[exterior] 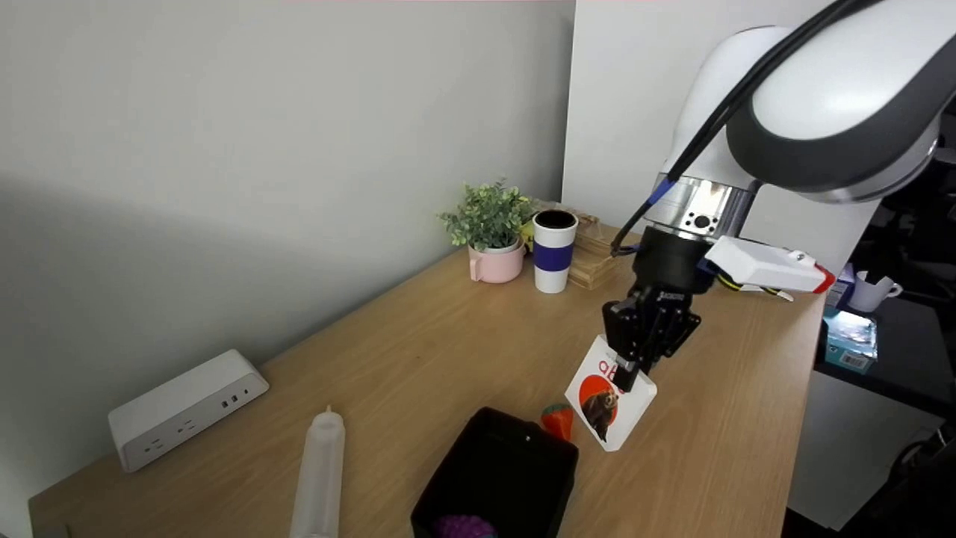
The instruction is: Remove the things from the black box and put them on the table
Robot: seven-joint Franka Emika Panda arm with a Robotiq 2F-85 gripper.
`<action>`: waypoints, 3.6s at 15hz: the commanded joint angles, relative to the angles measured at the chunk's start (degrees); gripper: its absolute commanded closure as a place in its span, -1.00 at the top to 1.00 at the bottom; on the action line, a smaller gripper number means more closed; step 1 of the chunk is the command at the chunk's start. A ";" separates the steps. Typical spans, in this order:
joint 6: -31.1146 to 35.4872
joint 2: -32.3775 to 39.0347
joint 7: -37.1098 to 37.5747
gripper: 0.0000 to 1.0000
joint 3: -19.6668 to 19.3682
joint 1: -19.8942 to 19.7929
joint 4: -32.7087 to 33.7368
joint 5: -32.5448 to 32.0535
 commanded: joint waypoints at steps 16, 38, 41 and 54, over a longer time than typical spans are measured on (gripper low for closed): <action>-11.82 3.71 13.91 -0.93 -9.30 7.72 7.22 -18.68; -15.68 22.93 14.71 -0.90 -12.24 8.62 27.41 -19.80; -16.00 23.30 15.01 -0.22 -12.36 8.81 28.03 -19.81; -15.82 22.69 19.17 1.00 -14.06 11.17 28.58 -22.36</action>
